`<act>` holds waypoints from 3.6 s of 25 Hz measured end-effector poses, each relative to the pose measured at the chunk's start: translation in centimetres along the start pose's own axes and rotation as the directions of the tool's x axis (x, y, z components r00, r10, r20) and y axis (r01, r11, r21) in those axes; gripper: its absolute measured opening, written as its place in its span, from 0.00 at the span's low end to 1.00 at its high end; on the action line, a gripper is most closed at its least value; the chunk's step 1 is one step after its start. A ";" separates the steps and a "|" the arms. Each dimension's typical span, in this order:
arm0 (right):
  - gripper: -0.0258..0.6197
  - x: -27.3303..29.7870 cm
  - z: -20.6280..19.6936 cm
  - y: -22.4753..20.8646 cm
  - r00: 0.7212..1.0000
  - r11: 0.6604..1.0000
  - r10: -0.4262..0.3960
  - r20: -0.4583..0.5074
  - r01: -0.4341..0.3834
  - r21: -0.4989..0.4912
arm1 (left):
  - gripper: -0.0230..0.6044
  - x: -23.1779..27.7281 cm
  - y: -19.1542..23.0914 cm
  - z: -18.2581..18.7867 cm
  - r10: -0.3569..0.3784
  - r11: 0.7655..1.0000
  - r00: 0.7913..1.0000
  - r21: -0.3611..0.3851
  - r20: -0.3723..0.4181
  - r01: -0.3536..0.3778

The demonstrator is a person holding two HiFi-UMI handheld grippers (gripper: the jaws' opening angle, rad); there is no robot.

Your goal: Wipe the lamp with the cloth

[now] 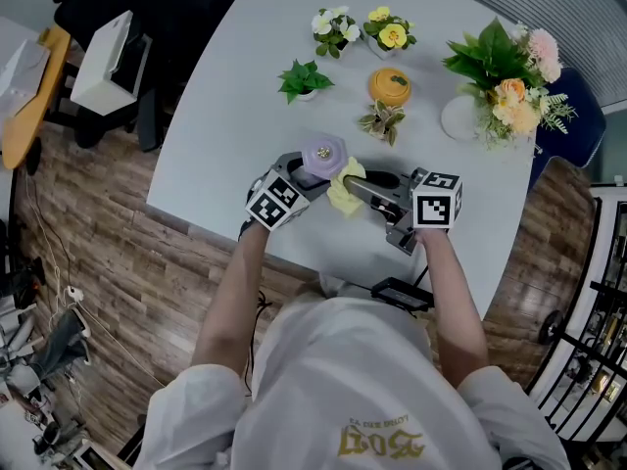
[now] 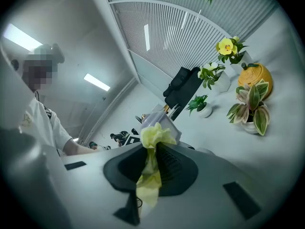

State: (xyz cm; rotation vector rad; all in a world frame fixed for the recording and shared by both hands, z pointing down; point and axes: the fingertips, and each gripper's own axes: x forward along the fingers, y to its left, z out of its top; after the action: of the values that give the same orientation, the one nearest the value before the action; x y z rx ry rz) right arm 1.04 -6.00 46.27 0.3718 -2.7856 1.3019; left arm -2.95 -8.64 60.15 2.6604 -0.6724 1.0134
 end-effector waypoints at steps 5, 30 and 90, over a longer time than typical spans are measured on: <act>0.13 1.1 -0.6 -0.1 0.999 0.999 -0.015 -0.037 0.014 -0.038 | 0.48 0.0 0.0 0.0 0.002 1.000 1.000 -0.006 0.002 -0.002; 0.13 2.4 -2.2 -0.4 0.990 0.995 -0.029 -0.137 0.015 -0.099 | 0.48 0.0 0.1 0.0 0.007 1.000 1.000 0.004 0.005 -0.007; 0.13 4.9 -5.5 -7.3 0.920 0.970 -0.232 -0.316 0.196 -0.143 | 0.48 0.0 -0.1 0.1 0.019 1.000 1.000 0.016 0.009 -0.019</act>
State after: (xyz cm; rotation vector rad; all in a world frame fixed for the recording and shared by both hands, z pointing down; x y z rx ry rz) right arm -2.39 -7.30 55.94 0.3973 -2.4430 1.0486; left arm -2.85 -8.60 60.12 2.6791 -0.6956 1.0167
